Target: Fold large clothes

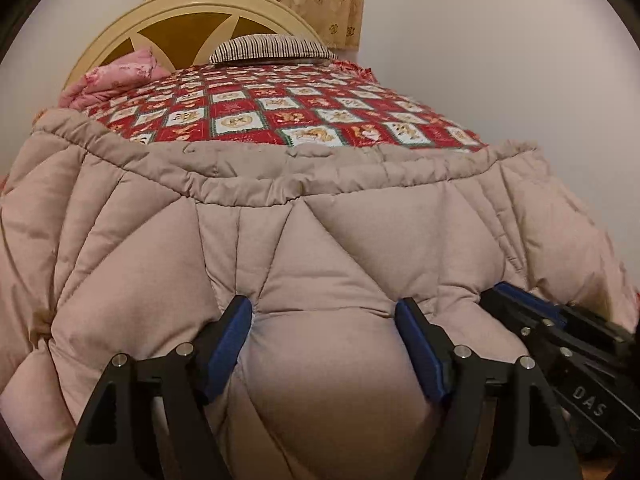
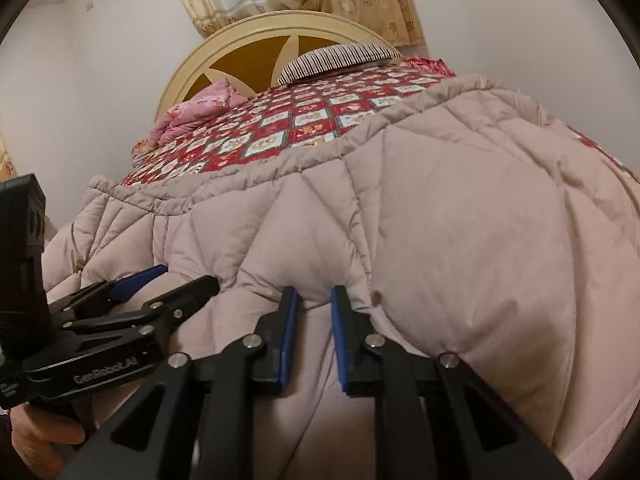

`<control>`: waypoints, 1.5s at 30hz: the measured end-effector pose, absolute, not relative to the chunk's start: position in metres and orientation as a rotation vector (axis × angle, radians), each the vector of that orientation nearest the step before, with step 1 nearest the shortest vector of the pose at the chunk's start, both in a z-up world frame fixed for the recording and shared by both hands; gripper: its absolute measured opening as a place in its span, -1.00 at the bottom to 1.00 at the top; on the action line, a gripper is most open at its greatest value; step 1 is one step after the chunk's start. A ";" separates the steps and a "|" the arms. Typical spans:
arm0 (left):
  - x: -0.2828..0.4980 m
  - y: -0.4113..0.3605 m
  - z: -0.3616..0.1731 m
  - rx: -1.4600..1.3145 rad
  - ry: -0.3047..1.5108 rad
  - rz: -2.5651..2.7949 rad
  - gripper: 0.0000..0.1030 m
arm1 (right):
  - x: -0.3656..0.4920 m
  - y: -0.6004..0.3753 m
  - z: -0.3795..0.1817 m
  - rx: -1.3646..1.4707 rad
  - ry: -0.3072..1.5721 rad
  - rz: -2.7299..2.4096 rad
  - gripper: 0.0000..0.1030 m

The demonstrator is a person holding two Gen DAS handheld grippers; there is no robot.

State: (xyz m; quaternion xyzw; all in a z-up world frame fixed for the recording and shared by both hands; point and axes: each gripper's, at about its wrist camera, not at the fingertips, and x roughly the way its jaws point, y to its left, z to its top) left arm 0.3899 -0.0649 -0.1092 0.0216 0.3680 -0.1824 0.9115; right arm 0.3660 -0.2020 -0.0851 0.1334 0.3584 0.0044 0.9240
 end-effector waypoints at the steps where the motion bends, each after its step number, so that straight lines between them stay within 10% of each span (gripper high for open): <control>1: 0.390 -0.067 -0.110 0.059 0.761 -0.367 0.46 | 0.367 -0.201 -0.084 0.269 0.747 0.005 -0.64; 28: 0.326 0.052 -0.033 -0.167 0.605 -0.294 0.47 | 0.348 -0.176 -0.094 0.315 0.737 0.006 -0.57; 45: 0.338 0.138 -0.080 -0.543 0.688 -0.347 0.70 | 0.341 -0.173 -0.093 0.306 0.731 0.008 -0.55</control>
